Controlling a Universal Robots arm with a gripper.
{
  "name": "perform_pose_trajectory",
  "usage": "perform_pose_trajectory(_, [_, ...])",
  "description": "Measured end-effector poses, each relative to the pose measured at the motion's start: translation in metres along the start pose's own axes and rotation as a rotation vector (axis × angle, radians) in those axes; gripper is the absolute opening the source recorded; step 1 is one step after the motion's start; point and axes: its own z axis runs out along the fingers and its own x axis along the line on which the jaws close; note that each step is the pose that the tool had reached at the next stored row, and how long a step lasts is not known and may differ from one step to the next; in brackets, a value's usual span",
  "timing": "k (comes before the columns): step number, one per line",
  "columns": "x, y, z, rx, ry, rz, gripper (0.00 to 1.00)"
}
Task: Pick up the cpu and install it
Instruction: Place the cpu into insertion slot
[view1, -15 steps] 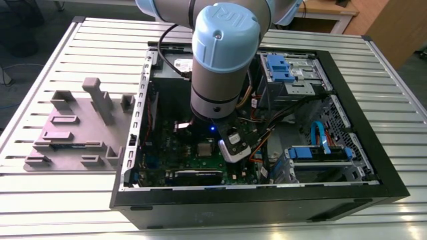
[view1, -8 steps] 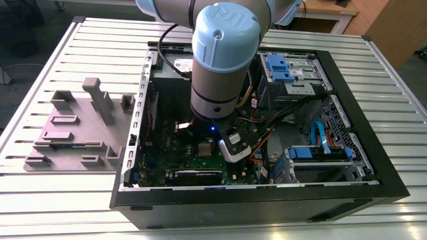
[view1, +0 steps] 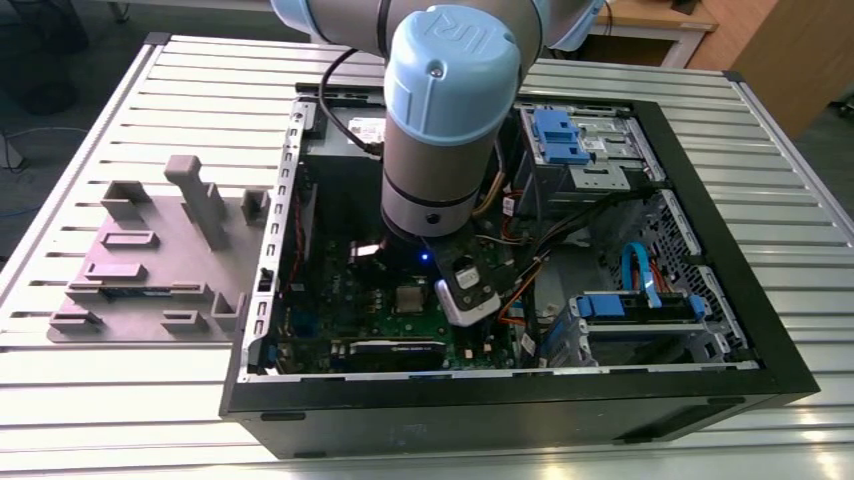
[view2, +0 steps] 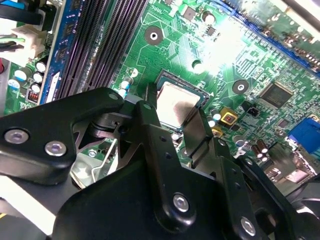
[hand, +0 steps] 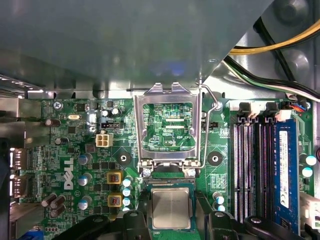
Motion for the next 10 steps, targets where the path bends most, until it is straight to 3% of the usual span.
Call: perform_pose_trajectory(10, [0.0003,0.0001,-0.0030,-0.0002,-0.0008,0.013,0.45])
